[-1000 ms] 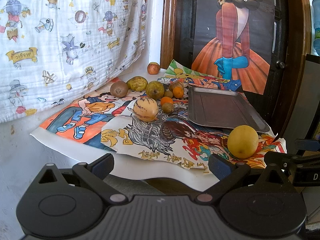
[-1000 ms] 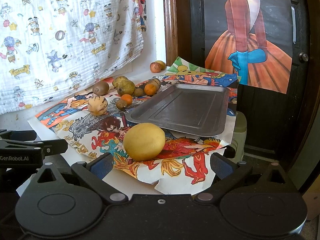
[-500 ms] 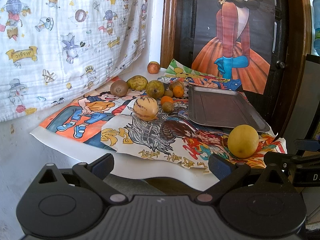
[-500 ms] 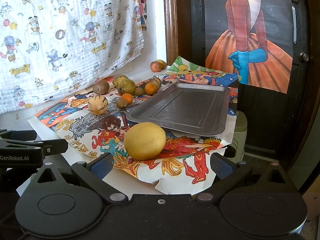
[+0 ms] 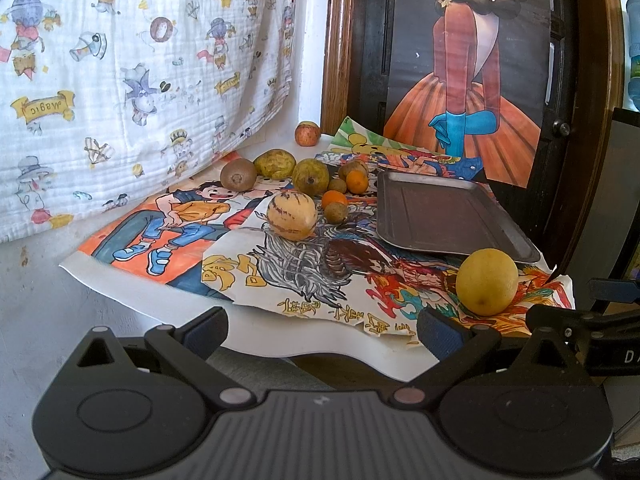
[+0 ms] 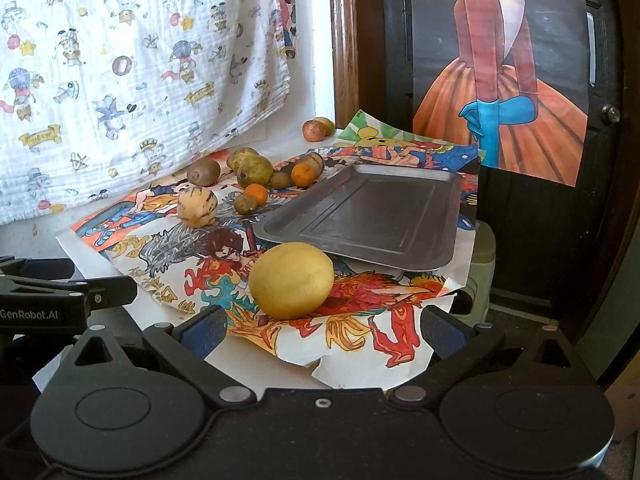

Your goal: Organize fruits

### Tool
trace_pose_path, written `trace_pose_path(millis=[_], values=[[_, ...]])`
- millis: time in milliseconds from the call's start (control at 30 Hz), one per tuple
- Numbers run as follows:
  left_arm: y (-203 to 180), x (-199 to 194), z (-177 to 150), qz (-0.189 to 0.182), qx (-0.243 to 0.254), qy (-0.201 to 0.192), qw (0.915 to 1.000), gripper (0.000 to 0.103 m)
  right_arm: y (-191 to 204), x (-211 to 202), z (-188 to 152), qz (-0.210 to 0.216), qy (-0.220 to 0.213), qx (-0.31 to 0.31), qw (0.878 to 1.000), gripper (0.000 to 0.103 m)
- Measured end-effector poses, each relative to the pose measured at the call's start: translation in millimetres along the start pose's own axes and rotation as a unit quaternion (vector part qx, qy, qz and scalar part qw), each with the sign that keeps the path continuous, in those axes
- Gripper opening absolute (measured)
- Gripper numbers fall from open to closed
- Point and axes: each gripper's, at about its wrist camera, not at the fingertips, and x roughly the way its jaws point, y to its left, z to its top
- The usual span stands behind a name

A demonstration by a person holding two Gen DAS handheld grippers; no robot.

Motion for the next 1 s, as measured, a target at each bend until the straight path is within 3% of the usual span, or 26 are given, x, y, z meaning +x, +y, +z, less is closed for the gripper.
trace_pose_path(millis=[1000], values=[[-2.6,0.4,-2.9,0.0,-0.002,0.003,1.0,0.103,0.2,1.3,-0.5,0.0,0.003,-0.001,1.0,0.103]])
